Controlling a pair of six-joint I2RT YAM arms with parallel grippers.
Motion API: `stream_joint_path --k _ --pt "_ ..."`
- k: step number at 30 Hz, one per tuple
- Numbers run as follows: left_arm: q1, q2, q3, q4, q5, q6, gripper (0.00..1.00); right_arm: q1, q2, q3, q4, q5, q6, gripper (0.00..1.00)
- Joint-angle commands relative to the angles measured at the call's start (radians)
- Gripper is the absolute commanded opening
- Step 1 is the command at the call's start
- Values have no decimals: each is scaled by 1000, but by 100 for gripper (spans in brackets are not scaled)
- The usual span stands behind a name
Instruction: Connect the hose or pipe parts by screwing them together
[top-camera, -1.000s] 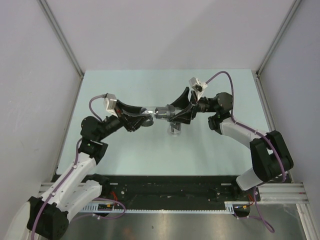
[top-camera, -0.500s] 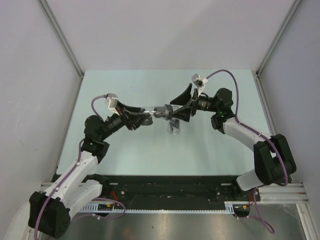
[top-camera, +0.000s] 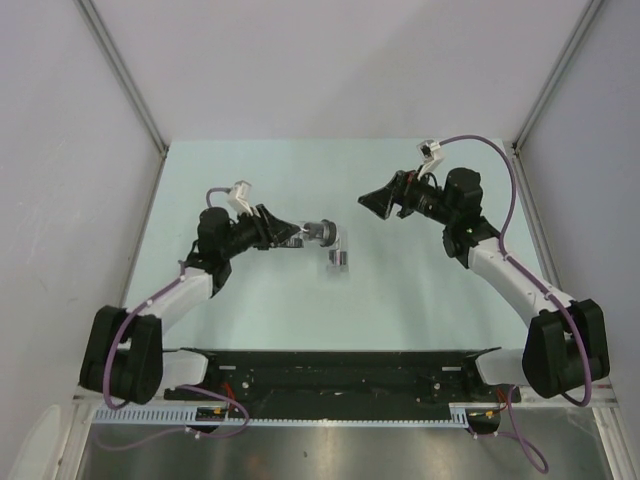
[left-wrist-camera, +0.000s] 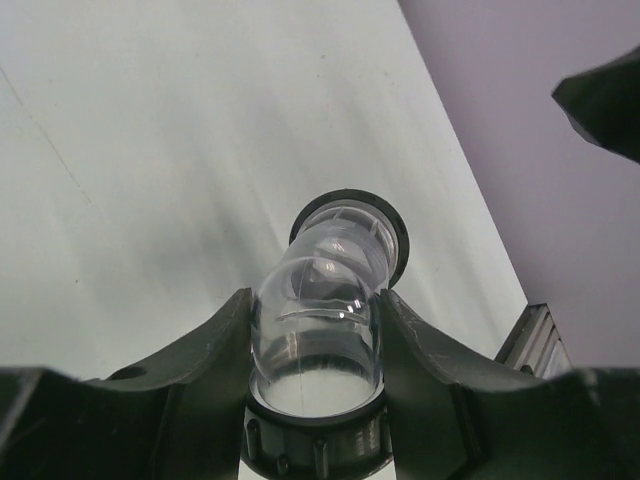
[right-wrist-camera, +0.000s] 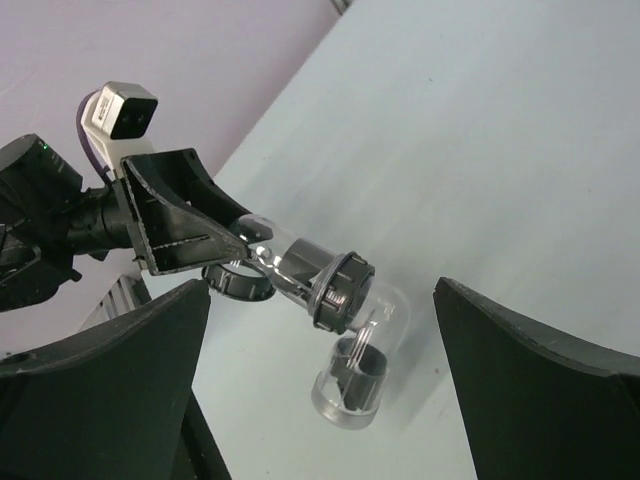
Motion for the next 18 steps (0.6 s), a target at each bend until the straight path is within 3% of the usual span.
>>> stream_joint_path --k 1,4,10,18 --pt "3 108 112 50 33 -55 0 4 -28 56 -109 63 55 100" --pt "3 200 146 50 19 -47 0 35 -23 74 -142 37 34 100" --pt "15 415 258 50 131 -44 3 55 -36 79 -222 69 3 100" --pt "71 571 298 12 138 -48 32 56 -43 79 -330 120 -55 100"
